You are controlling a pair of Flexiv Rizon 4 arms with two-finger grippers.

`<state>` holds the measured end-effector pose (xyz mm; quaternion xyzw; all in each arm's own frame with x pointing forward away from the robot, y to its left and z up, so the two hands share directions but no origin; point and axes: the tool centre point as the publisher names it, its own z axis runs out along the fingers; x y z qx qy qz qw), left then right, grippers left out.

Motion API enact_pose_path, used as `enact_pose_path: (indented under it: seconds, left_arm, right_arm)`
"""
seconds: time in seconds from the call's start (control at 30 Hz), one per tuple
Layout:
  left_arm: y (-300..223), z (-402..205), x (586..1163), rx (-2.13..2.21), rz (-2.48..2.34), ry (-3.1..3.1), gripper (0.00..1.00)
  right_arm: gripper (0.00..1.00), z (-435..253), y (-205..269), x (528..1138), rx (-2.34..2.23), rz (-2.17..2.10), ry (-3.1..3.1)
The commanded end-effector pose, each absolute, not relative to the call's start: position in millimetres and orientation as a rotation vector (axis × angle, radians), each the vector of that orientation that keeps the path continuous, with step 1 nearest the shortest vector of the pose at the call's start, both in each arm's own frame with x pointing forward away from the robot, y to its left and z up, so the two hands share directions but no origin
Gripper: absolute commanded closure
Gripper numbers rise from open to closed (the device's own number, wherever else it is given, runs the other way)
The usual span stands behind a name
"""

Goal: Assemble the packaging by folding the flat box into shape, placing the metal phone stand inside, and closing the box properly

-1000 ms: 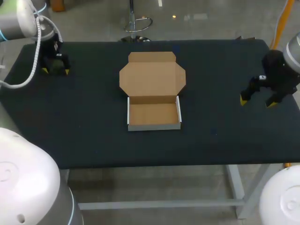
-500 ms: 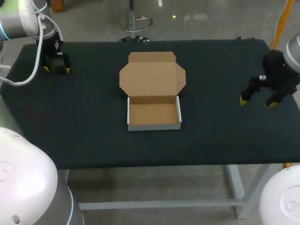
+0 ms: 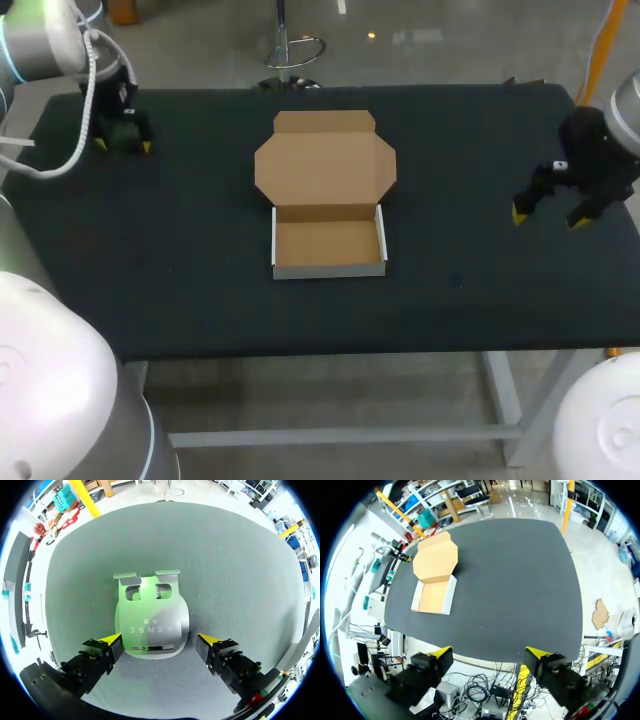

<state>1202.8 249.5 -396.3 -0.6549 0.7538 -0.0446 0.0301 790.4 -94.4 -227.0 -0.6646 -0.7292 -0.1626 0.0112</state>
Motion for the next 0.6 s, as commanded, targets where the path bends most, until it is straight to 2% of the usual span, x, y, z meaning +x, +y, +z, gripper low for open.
enact_pose_path:
  seconds: [0.03,0.6]
  left_arm:
    - [250.3,-399.1,1213.5,-2.029,-0.115,2.338,0.00]
    - [253.3,-400.3,1229.2,-2.039,-0.118,2.326,0.00]
  right_arm:
    - [0.00,-224.8,-94.7,789.6,-2.073,-0.501,-2.274]
    - [0.00,-224.8,-94.7,789.6,-2.073,-0.501,-2.274]
